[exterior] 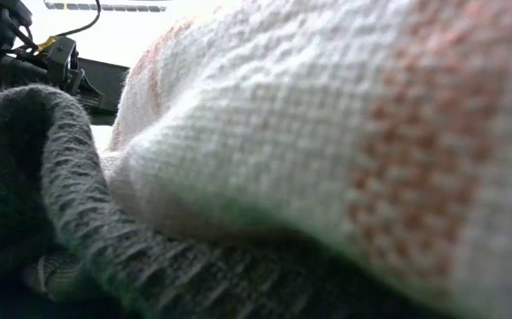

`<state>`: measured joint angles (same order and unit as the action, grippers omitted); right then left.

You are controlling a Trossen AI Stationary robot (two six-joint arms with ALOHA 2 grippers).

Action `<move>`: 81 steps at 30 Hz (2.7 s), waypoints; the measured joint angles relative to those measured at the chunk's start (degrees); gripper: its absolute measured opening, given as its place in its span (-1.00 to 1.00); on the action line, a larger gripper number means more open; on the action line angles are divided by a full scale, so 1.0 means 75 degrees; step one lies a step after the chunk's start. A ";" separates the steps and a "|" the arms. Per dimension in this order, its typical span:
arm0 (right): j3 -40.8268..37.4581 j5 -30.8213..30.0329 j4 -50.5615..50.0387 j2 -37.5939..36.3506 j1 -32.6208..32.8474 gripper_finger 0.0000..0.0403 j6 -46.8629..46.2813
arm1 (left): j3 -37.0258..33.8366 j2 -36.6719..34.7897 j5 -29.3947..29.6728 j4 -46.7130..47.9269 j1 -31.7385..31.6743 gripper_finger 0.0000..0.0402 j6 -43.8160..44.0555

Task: Sort towels by color in basket

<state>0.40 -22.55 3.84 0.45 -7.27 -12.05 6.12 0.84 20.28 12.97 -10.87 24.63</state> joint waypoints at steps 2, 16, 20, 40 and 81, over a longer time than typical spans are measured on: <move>-0.0001 -0.0002 0.0003 0.0001 0.0000 -0.43 0.0001 | -0.0001 0.0000 0.0000 0.0000 0.0001 -0.99 0.0000; 0.0126 -0.0014 0.2644 -0.0003 -0.0075 -0.43 -0.2121 | -0.0044 -0.0005 0.0987 -0.2260 -0.0010 -0.99 -0.0559; 0.0120 -0.0017 0.2996 0.0003 -0.0147 -0.43 -0.2910 | -0.0043 0.0004 0.0952 -0.3172 -0.0010 -0.99 0.0003; 0.0163 0.0848 0.2469 0.0011 0.0529 -0.43 -0.5140 | -0.0013 0.0000 0.0989 -0.3649 -0.0010 -0.99 0.3395; 1.1293 0.3627 -0.7962 1.2001 0.3570 0.37 -0.0525 | 0.7708 0.6379 -0.1020 0.2715 -0.0013 0.10 0.0004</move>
<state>85.10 4.66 -55.88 90.45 19.51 -15.99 63.94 48.68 12.63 33.33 -10.96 24.66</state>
